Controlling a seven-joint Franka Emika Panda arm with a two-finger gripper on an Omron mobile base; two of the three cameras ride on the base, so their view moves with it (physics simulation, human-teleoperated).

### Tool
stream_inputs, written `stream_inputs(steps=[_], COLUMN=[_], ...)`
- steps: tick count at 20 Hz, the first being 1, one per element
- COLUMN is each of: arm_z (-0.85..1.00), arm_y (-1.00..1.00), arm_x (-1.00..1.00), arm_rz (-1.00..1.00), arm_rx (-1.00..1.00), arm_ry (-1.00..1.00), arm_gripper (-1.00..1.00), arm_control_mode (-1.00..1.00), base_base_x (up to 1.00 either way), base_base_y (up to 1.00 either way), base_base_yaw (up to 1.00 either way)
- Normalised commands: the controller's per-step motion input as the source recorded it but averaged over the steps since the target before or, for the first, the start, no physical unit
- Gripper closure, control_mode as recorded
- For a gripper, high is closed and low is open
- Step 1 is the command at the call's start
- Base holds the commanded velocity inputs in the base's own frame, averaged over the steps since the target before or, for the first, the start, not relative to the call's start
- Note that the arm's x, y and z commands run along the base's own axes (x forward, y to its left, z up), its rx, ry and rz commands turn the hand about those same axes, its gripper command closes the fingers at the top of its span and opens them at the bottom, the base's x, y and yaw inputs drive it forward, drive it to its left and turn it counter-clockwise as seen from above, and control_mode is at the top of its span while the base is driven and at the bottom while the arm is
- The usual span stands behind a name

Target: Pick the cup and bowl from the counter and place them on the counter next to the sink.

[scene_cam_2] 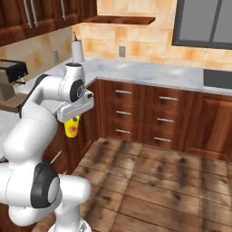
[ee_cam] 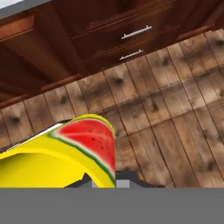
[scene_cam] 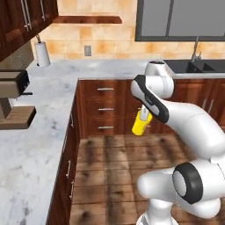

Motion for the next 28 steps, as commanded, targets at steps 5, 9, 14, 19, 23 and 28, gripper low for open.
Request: stream_inputs(steps=[5, 9, 14, 19, 23, 28], arm_z=[0.00, 0.00, 0.00, 0.00, 0.00, 0.00], arm_y=[0.00, 0.00, 0.00, 0.00, 0.00, 0.00], arm_x=[0.00, 0.00, 0.00, 0.00, 0.00, 0.00], arm_rz=[0.00, 0.00, 0.00, 0.00, 0.00, 0.00], arm_rx=[0.00, 0.00, 0.00, 0.00, 0.00, 0.00], arm_ry=[0.00, 0.00, 0.00, 0.00, 0.00, 0.00], arm_gripper=[1.00, 1.00, 1.00, 1.00, 1.00, 1.00], arm_control_mode=[1.00, 1.00, 1.00, 1.00, 1.00, 1.00], base_base_x=[1.00, 1.00, 1.00, 1.00, 1.00, 1.00], base_base_y=[-0.69, -0.79, -0.84, -0.65, -0.52, -0.28], base_base_yaw=[-0.01, -0.02, -0.02, -0.07, -0.20, -0.23])
